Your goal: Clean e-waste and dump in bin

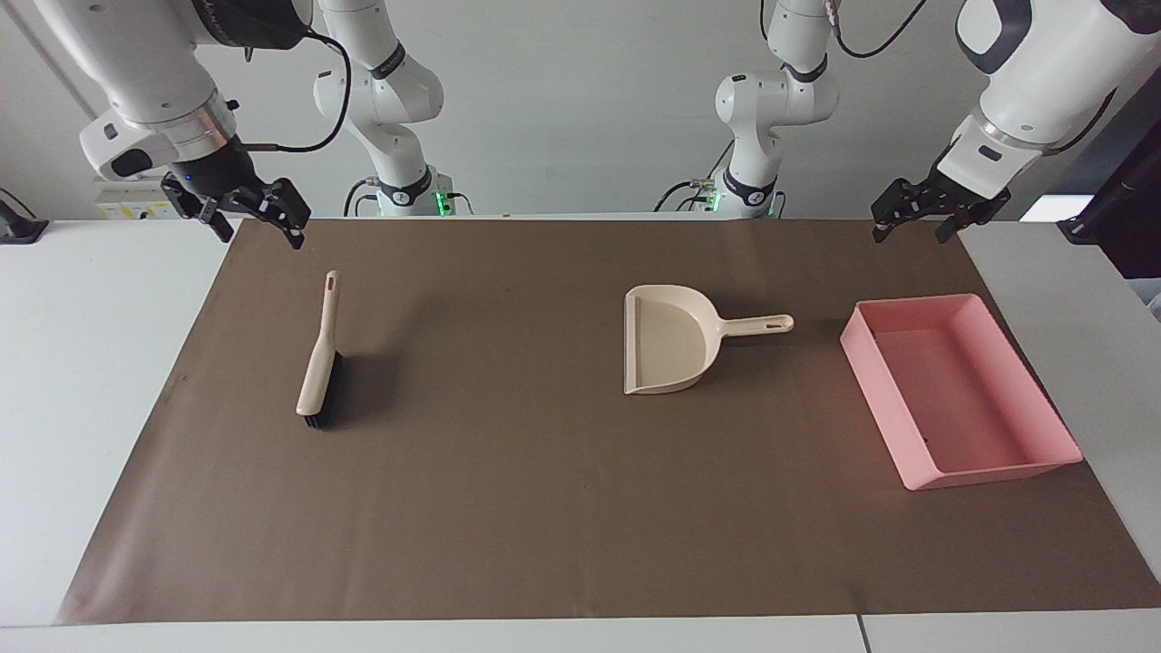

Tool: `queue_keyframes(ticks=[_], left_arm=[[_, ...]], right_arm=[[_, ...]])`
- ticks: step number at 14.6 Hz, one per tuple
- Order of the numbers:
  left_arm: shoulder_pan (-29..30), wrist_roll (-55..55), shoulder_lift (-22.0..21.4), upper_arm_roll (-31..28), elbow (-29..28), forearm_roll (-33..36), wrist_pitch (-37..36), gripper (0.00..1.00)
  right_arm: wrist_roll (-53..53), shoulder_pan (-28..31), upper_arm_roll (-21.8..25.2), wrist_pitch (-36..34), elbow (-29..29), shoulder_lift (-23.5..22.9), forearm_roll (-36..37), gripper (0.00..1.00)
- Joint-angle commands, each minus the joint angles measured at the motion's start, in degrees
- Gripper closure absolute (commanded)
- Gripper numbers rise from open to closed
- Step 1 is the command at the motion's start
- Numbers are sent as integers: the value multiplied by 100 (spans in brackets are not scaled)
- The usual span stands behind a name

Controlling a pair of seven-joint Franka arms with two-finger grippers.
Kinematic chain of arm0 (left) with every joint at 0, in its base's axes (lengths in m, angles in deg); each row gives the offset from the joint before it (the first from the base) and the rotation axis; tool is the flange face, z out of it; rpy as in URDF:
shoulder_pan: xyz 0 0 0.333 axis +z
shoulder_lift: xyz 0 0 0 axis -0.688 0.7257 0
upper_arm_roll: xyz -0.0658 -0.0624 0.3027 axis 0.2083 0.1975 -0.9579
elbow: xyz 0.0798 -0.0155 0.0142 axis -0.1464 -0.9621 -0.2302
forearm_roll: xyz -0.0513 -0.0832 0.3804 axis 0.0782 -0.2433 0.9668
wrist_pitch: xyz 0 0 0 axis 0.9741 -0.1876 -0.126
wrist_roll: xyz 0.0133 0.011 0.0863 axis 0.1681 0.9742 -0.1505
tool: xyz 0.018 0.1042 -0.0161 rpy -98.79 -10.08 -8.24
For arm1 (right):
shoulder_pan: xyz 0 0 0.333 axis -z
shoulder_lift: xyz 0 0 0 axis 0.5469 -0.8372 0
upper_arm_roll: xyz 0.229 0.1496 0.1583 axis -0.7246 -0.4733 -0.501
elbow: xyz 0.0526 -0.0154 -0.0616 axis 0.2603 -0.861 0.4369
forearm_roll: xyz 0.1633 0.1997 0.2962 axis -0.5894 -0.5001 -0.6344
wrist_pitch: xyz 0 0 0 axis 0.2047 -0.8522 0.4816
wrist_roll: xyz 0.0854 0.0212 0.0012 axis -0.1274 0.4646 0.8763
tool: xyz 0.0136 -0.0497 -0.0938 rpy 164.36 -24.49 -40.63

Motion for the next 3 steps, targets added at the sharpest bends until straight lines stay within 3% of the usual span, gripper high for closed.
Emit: queue_keyframes(ticks=[1, 3], left_arm=[[95, 26, -47, 72, 8, -81, -88, 2], [77, 26, -47, 72, -1, -81, -106, 2]], right_arm=[[169, 20, -12, 5, 28, 21, -84, 0], [169, 20, -12, -4, 29, 21, -84, 0]])
